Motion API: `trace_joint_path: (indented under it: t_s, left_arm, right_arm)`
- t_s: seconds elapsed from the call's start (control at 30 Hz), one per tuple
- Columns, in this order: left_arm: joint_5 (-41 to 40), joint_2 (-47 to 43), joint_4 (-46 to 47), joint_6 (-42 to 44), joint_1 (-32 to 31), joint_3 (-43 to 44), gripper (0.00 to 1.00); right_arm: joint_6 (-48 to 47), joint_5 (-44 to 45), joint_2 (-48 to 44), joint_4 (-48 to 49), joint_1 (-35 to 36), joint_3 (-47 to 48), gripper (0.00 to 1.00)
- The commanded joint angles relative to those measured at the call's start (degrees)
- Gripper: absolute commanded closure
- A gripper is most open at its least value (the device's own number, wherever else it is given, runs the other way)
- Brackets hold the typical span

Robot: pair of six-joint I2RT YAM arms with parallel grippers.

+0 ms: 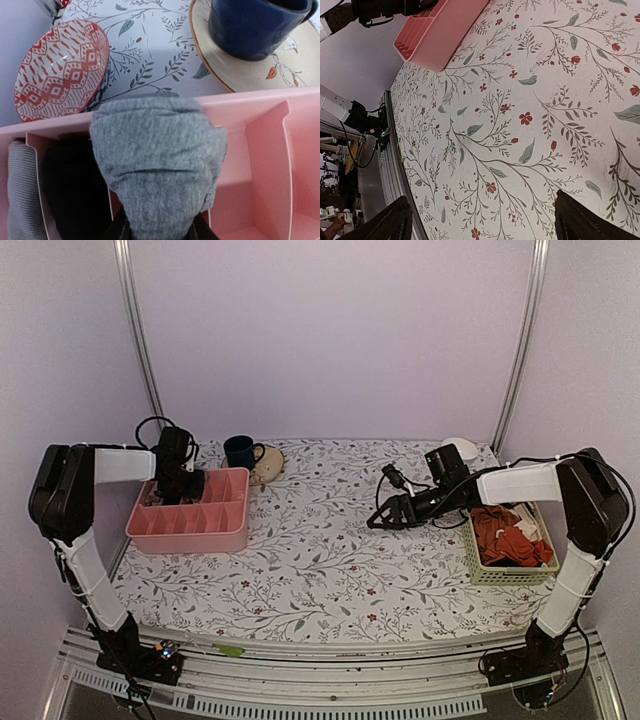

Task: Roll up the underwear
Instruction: Place the underwear in the storage box.

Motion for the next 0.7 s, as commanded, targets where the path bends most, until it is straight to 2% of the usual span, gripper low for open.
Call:
trace_joint_path:
  t_s: [0.0,0.53,0.67]
  left_arm:
    - [3.18,1.73,-1.54,-2.03,1.65,-2.15,1.00]
    - [1.28,6.61,-4.80,-4.65,4.26,2.03,1.00]
    - [3.40,5.62,-4.32,-4.64,4.30,1.58,1.00]
  right_arm:
    - [-0.76,-0.24,0.11,-0.49,-0.46,-0.73,0.01]
    - [-0.35,0.08,0.07,-1.02,-0.46,0.06,0.01]
    - [-0.13,0.23,-0.04,-1.12,-0.46,0.18,0.01]
